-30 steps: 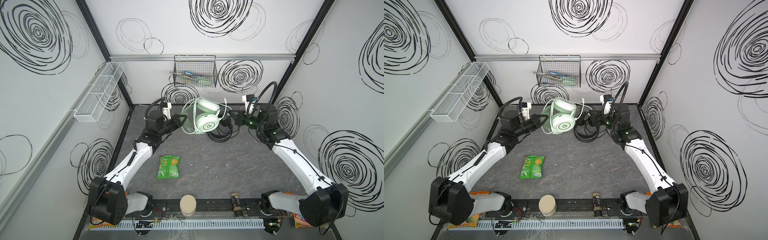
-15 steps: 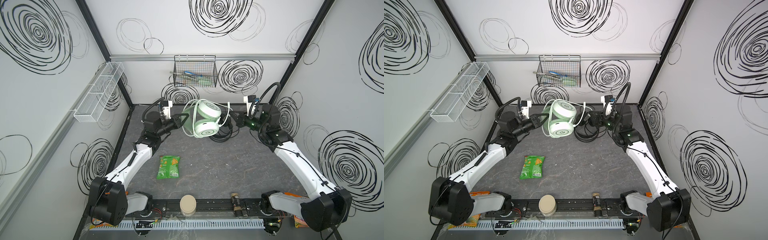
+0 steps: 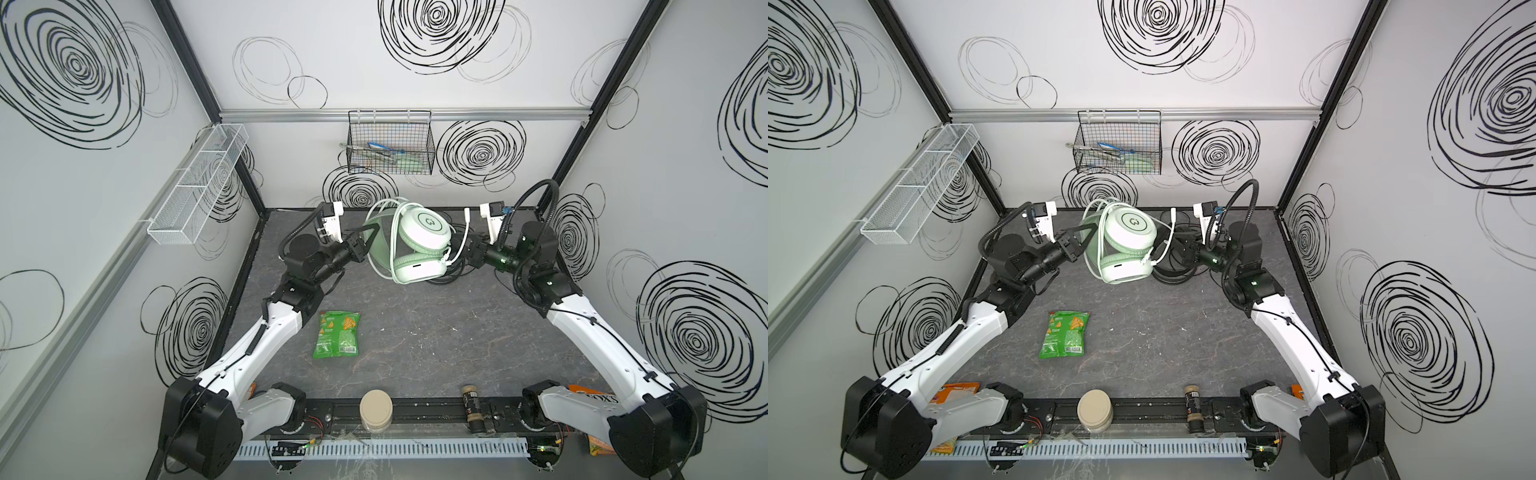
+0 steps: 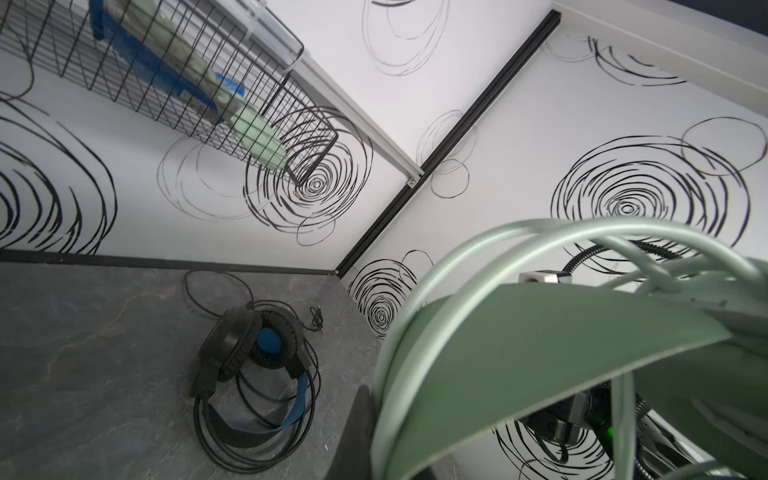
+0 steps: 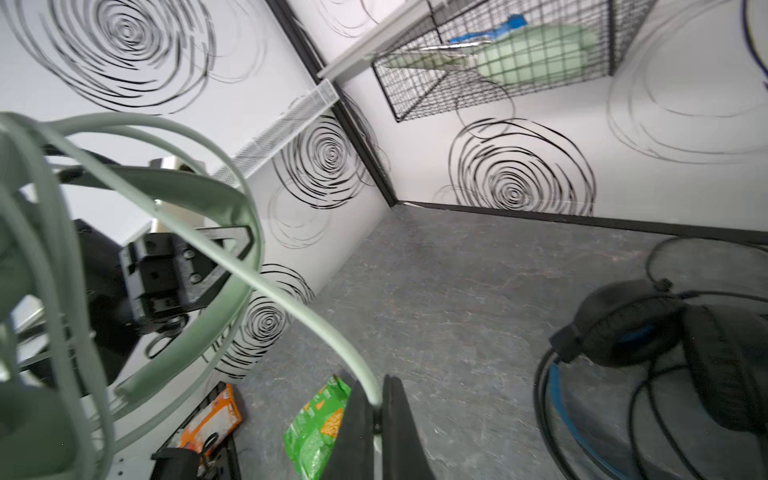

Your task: Wrap the headphones

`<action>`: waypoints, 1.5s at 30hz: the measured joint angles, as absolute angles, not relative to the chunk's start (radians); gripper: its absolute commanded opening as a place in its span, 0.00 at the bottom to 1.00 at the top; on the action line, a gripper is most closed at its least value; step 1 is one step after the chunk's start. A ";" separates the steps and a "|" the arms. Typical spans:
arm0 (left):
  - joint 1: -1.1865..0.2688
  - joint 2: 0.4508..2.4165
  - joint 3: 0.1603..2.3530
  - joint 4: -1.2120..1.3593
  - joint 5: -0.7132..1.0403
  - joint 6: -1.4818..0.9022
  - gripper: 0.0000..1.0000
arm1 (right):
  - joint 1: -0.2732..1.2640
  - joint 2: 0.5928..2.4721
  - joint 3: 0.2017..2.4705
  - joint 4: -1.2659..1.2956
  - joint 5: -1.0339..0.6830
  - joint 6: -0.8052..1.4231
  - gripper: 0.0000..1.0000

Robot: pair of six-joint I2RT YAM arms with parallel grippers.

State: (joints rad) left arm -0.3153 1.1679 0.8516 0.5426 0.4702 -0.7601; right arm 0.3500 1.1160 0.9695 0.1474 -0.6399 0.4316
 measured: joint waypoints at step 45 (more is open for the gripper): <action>-0.309 1.229 0.893 0.830 0.700 -0.852 0.00 | 0.480 1.245 1.115 0.413 -0.694 0.668 0.00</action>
